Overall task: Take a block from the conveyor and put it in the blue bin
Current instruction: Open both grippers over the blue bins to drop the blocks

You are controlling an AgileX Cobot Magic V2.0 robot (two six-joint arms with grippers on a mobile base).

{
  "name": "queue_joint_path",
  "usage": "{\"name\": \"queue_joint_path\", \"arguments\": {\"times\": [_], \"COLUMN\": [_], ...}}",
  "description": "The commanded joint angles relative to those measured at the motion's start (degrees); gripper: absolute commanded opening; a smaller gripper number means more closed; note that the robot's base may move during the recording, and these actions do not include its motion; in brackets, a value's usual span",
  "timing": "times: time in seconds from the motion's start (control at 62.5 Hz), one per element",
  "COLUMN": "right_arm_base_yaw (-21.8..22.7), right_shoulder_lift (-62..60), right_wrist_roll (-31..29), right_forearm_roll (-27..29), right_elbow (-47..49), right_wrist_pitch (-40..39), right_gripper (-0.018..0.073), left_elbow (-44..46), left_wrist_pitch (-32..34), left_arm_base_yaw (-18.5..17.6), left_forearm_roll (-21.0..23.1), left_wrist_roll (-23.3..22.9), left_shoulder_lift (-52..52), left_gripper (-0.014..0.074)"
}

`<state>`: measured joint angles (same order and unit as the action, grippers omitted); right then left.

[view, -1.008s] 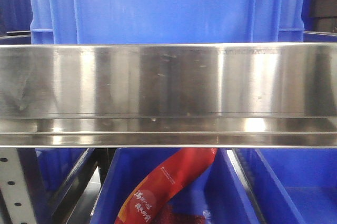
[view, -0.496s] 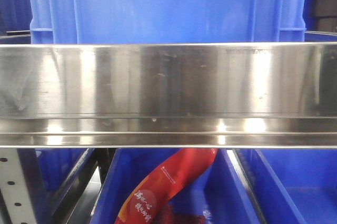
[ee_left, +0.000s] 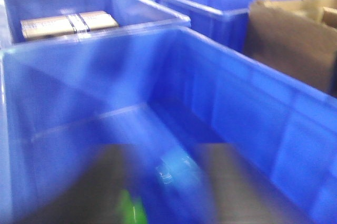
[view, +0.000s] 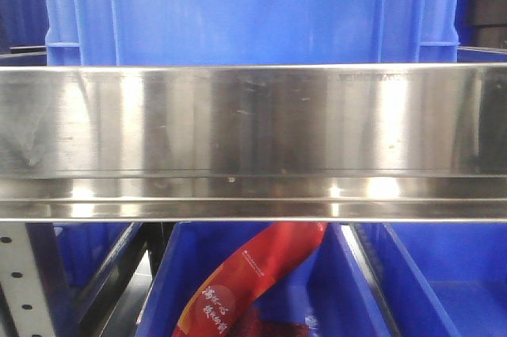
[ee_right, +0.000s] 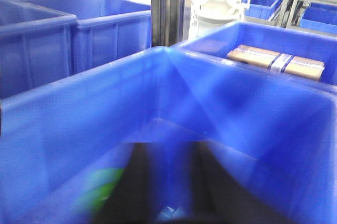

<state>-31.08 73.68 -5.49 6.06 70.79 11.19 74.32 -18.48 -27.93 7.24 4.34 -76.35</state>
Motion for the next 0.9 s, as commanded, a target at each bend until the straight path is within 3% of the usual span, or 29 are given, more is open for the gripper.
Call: {"name": "queue_joint_path", "arguments": {"times": [0.0,0.208,0.352,0.576,0.88], "right_arm_base_yaw": [0.0,0.6,5.2,11.3,11.4], "right_shoulder_lift": [-0.7,-4.9,-12.4,-29.2,-52.1], "right_wrist_roll": [-0.2,-0.2,-0.2,-0.2,-0.2], "right_forearm_roll": [-0.1,-0.1,-0.1,-0.1,-0.1], "right_elbow": [0.5,-0.5,-7.7,-25.7,-46.5], "right_wrist_pitch": [-0.5,1.2,-1.8,-3.6,-3.6], "right_gripper": [-0.0162,-0.0162,-0.0162,-0.0162,-0.0162], "left_elbow": [0.6,0.5,-4.0,-20.4,-43.5], "left_wrist_pitch": [-0.3,-0.3,3.0,3.2,6.1], "left_arm_base_yaw": [-0.5,-0.5,0.7,3.7,4.9], "left_forearm_roll": [0.1,0.1,0.0,0.0,0.3], "left_wrist_roll": [0.0,0.0,0.0,0.0,0.0], "left_shoulder_lift": [0.4,5.5,14.3,29.0,47.4], "left_gripper": [-0.0112,-0.0111,-0.0111,-0.0111,-0.0111]}}
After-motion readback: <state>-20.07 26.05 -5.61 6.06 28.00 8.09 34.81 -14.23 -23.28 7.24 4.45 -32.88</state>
